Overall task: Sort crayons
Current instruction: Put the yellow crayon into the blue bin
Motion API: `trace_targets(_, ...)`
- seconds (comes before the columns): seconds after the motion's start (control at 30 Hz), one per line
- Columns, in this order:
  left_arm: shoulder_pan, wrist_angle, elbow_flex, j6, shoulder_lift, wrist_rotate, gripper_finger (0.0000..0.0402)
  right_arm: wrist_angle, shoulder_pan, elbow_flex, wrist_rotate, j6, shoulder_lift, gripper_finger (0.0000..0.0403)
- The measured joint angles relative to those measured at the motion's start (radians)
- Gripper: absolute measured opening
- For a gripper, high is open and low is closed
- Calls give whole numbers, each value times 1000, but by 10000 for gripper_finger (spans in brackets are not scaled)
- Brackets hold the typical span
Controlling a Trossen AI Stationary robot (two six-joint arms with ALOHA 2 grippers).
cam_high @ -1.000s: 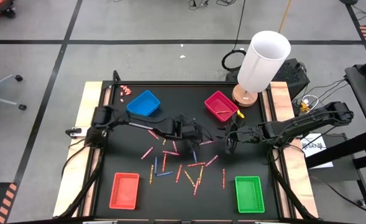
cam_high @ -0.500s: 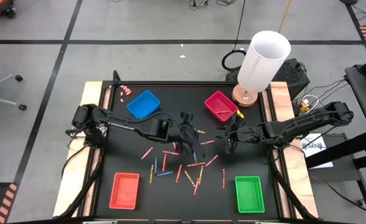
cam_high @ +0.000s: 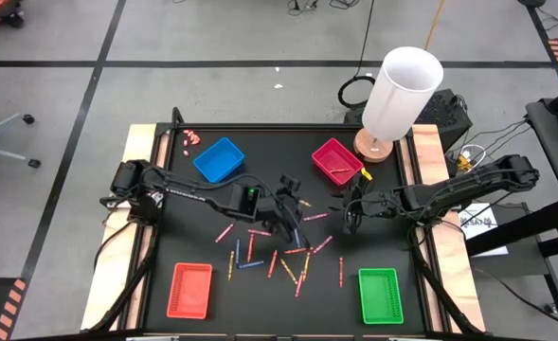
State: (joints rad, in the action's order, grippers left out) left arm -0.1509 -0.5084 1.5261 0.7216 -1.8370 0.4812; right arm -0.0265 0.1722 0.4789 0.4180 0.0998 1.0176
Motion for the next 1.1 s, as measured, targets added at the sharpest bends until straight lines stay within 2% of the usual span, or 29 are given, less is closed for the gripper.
trace_targets(0.67,-2,-2,1,-12,0,0,17,0,0,0,0,19,0,167)
trace_targets(0.93,-2,-12,1,-126,0,-1,17,0,0,0,0,19,0,167)
trace_targets(1.1,-2,-11,1,-307,0,-2,17,0,0,0,0,23,0,167)
